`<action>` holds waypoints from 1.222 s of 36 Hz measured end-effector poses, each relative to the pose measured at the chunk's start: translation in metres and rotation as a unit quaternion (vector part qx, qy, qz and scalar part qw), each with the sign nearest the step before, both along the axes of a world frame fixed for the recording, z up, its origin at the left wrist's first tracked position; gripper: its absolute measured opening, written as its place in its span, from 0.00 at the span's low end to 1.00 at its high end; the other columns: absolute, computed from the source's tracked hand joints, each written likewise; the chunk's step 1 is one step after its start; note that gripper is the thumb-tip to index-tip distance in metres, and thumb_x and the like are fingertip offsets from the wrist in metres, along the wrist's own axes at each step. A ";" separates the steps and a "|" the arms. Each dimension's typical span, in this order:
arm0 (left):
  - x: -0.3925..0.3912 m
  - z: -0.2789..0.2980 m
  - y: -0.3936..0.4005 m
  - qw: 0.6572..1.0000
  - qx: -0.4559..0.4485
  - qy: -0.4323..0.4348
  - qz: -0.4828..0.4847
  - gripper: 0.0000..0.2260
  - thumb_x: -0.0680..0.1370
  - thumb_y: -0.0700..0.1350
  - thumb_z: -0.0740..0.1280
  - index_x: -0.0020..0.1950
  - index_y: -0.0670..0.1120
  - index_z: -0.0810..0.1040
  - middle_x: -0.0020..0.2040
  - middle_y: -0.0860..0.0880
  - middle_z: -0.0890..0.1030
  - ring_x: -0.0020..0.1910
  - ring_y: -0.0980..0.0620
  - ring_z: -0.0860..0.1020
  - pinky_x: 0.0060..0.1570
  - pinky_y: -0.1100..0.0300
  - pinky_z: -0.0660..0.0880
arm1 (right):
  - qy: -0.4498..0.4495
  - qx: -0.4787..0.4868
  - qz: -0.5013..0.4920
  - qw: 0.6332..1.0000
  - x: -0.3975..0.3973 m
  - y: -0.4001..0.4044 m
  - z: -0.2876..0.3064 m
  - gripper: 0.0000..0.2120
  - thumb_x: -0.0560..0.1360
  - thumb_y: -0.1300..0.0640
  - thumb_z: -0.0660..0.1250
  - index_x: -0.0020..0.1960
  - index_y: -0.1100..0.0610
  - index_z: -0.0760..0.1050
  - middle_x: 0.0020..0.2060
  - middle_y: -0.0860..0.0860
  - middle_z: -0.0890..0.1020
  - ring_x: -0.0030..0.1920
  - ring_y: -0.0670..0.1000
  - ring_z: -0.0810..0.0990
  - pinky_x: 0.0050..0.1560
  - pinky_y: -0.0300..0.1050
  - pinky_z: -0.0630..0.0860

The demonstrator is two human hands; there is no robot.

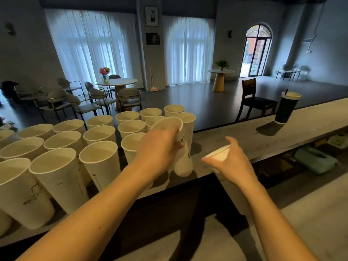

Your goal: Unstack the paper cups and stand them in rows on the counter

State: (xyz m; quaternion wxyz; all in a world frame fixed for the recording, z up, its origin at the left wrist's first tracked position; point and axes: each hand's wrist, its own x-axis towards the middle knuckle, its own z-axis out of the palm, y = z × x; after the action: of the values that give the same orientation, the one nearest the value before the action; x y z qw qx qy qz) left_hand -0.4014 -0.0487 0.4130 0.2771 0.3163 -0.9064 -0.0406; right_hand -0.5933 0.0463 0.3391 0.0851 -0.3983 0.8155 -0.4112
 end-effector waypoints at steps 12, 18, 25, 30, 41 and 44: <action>-0.032 -0.027 -0.019 0.981 -0.106 -0.160 0.009 0.08 0.79 0.44 0.67 0.57 0.45 0.75 0.53 0.45 0.81 0.50 0.45 0.79 0.41 0.57 0.65 | -0.102 -0.181 0.035 0.978 0.014 -0.053 0.012 0.35 0.71 0.53 0.75 0.69 0.48 0.56 0.60 0.51 0.71 0.57 0.52 0.75 0.51 0.45 0.72; -0.033 -0.027 -0.026 0.975 -0.118 -0.185 0.027 0.10 0.79 0.44 0.66 0.59 0.44 0.73 0.51 0.45 0.82 0.50 0.44 0.80 0.45 0.55 0.66 | -0.037 -0.170 0.001 0.985 0.011 -0.067 -0.002 0.35 0.71 0.46 0.75 0.68 0.49 0.57 0.66 0.54 0.71 0.64 0.57 0.71 0.59 0.54 0.73; -0.034 -0.033 -0.033 0.970 -0.144 -0.194 0.031 0.13 0.78 0.45 0.67 0.61 0.43 0.73 0.53 0.43 0.82 0.52 0.44 0.80 0.57 0.52 0.70 | -0.027 -0.156 0.005 0.987 0.007 -0.072 -0.011 0.36 0.70 0.45 0.77 0.67 0.48 0.58 0.67 0.53 0.72 0.65 0.56 0.73 0.60 0.57 0.76; -0.031 -0.036 -0.037 0.970 -0.159 -0.182 0.027 0.13 0.80 0.46 0.64 0.62 0.43 0.71 0.53 0.44 0.82 0.53 0.43 0.79 0.57 0.52 0.68 | -0.028 -0.160 0.013 0.987 0.007 -0.076 -0.010 0.37 0.70 0.47 0.78 0.68 0.49 0.58 0.68 0.53 0.71 0.65 0.55 0.73 0.59 0.52 0.76; -0.025 -0.042 -0.036 0.978 -0.190 -0.090 0.010 0.18 0.74 0.50 0.70 0.60 0.43 0.76 0.54 0.44 0.81 0.53 0.45 0.78 0.53 0.54 0.72 | -0.008 -0.150 0.034 0.988 0.006 -0.075 -0.010 0.41 0.69 0.47 0.78 0.73 0.50 0.58 0.71 0.54 0.66 0.67 0.57 0.71 0.59 0.49 0.72; -0.019 -0.040 -0.033 0.977 -0.203 -0.066 0.011 0.19 0.70 0.51 0.73 0.57 0.43 0.77 0.51 0.45 0.81 0.50 0.45 0.78 0.49 0.54 0.73 | 0.000 -0.139 0.039 0.989 0.007 -0.068 -0.005 0.42 0.69 0.46 0.78 0.75 0.48 0.58 0.72 0.54 0.65 0.68 0.58 0.70 0.65 0.56 0.72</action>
State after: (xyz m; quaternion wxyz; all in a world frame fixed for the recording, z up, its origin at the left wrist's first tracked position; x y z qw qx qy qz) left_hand -0.4205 -0.0813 0.3729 0.2758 0.2650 -0.9084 0.1686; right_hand -0.5861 -0.0214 0.3339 0.0453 -0.4380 0.7339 -0.5172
